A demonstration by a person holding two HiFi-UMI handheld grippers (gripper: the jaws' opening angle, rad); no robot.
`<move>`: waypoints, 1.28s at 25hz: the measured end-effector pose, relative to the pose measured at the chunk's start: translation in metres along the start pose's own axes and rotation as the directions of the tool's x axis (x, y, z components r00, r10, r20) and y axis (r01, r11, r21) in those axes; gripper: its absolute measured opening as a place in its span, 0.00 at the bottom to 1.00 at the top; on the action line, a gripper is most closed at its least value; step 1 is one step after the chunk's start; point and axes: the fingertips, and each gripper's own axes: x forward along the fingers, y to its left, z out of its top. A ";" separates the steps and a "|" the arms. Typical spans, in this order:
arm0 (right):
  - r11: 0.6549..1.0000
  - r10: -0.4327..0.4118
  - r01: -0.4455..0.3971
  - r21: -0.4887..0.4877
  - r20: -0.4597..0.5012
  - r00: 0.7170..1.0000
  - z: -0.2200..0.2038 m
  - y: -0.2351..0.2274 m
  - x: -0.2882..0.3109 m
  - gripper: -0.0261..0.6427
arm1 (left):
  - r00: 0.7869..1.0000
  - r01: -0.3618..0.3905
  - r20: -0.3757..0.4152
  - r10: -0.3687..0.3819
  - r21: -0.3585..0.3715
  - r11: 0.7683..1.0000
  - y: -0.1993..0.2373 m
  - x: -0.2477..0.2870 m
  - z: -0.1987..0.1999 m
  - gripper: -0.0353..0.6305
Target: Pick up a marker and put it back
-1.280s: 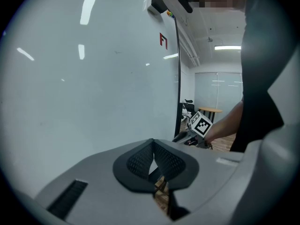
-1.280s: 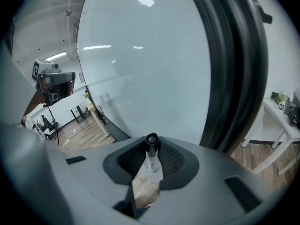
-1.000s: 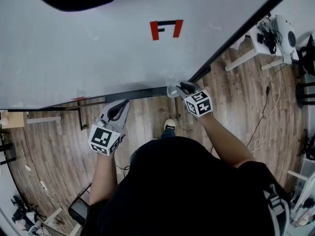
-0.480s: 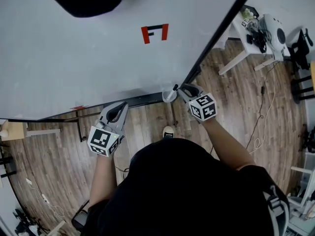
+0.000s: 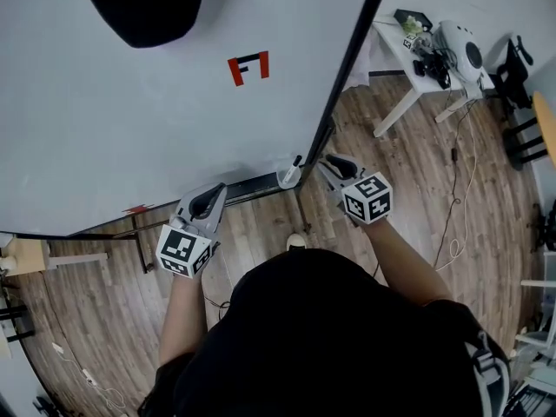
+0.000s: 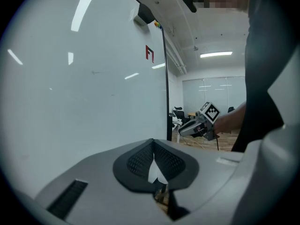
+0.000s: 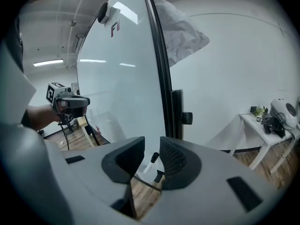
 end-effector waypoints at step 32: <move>0.997 -0.003 0.002 0.081 0.011 1.000 -0.019 0.021 -0.046 0.11 | 0.999 0.044 0.005 -0.044 -0.001 0.999 -0.024 -0.018 0.000 0.07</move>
